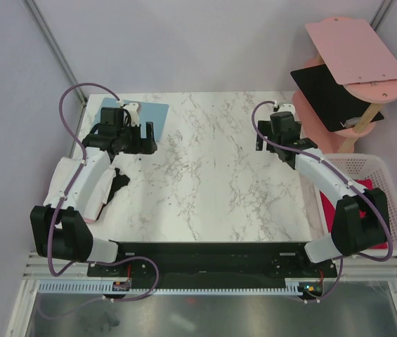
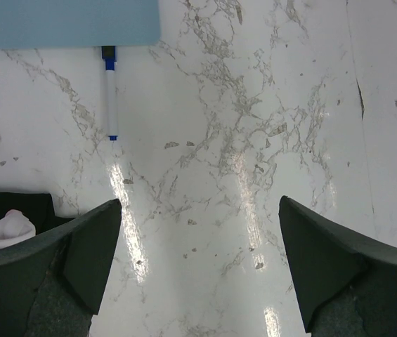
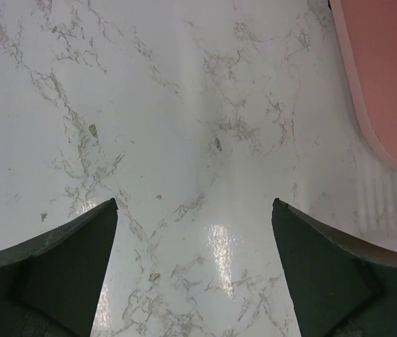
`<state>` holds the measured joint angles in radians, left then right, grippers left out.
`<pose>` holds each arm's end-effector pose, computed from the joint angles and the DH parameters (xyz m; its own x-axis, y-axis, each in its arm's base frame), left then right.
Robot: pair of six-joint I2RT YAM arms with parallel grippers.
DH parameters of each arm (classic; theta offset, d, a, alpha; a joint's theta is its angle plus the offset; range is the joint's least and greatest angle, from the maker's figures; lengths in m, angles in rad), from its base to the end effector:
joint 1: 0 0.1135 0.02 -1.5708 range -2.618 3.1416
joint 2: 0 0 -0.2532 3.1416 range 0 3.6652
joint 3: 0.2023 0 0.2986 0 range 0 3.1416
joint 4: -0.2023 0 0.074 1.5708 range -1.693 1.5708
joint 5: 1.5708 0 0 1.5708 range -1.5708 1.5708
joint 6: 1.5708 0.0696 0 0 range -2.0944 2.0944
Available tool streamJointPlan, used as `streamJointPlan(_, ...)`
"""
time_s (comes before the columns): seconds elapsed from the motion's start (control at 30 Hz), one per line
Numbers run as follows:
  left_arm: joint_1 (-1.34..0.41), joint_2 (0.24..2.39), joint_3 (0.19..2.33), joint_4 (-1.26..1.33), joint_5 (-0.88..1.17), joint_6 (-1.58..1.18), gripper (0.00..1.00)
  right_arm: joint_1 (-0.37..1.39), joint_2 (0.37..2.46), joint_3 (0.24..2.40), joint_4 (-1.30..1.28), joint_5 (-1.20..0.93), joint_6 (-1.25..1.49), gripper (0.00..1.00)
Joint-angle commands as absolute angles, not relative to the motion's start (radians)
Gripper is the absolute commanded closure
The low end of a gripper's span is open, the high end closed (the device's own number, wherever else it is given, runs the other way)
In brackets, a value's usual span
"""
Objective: Fold and stack the t-shirts
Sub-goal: Grab crumpled tshirt from bin with the right arm
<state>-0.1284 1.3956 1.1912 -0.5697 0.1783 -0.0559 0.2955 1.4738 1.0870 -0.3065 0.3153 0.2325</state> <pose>0.3717 -0.0604 0.2626 -0.7063 0.0358 -0.7070 0.2127 0.9633 -0.1637 0.3859 0.0949 0.2212 -0.6061 0.0445 -0.7941 0.0935 0.9955 -0.0156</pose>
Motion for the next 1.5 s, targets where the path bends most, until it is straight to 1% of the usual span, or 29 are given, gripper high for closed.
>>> streamJointPlan(0.0, -0.123, 1.371, 1.192, -0.549, 0.215, -0.086, 0.0, 0.298, 1.482, 1.131, -0.327, 0.388, 0.242, 0.02)
streamJointPlan(0.13, -0.121, 1.365, 1.201, -0.58, 0.242, -0.081, 0.0, 0.282, 1.48, 1.175, -0.402, 0.488, 0.252, 0.02)
streamJointPlan(0.23, -0.123, 1.368, 1.186, -0.592, 0.274, -0.094, 0.0, 0.218, 1.474, 1.193, -0.474, 0.54, 0.302, 0.02)
streamJointPlan(0.33, -0.123, 1.373, 1.16, -0.592, 0.333, -0.123, 0.0, 0.082, 1.444, 1.164, -0.537, 0.508, 0.401, 0.02)
streamJointPlan(0.47, -0.124, 1.397, 1.155, -0.592, 0.393, -0.159, 0.0, -0.157, 1.408, 1.089, -0.578, 0.439, 0.474, 0.02)
streamJointPlan(0.57, -0.124, 1.417, 1.161, -0.592, 0.422, -0.172, 0.0, -0.272, 1.417, 1.057, -0.633, 0.42, 0.524, 0.03)
streamJointPlan(0.67, -0.124, 1.419, 1.164, -0.592, 0.449, -0.176, 0.0, -0.343, 1.388, 1.031, -0.679, 0.419, 0.575, 0.04)
streamJointPlan(0.93, -0.123, 1.416, 1.173, -0.592, 0.494, -0.178, 0.0, -0.371, 1.175, 1.009, -0.742, 0.497, 0.64, 0.06)
streamJointPlan(1.0, -0.123, 1.416, 1.172, -0.592, 0.505, -0.179, 0.0, -0.379, 1.163, 0.993, -0.747, 0.518, 0.637, 0.06)
streamJointPlan(1.2, -0.123, 1.41, 1.169, -0.592, 0.523, -0.179, 0.0, -0.446, 1.221, 0.908, -0.736, 0.483, 0.643, 0.06)
streamJointPlan(1.47, -0.123, 1.405, 1.158, -0.592, 0.522, -0.175, 0.0, -0.586, 1.388, 0.853, -0.638, 0.39, 0.606, 0.05)
